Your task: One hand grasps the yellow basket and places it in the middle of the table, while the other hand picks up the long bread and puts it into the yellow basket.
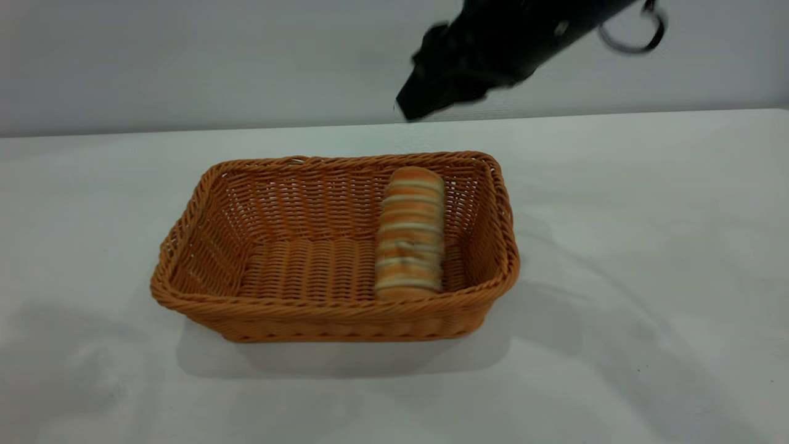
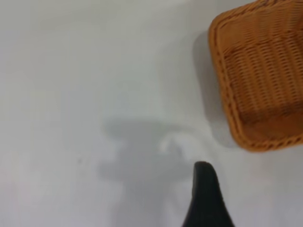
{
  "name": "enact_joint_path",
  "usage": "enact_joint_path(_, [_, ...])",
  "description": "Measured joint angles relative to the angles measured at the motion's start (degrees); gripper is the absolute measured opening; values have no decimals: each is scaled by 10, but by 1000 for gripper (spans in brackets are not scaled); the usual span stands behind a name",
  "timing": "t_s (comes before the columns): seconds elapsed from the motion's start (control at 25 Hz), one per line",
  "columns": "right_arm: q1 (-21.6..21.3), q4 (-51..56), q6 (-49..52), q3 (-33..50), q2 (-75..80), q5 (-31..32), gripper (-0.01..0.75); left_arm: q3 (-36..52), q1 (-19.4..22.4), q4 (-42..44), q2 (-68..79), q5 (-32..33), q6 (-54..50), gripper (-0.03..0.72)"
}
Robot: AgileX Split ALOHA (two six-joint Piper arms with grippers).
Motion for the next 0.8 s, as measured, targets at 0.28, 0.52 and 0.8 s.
enact_joint_path(0.28, [-5, -418, 402, 0, -149, 152, 322, 1, 0, 70, -142, 74, -64, 554])
enact_joint_path(0.52, [-6, -664, 636, 0, -308, 287, 322, 15, 0, 81, -260, 75, -75, 554])
enact_joint_path(0.8, [-6, -692, 659, 0, -477, 428, 322, 102, 0, 81, -372, 75, -75, 554])
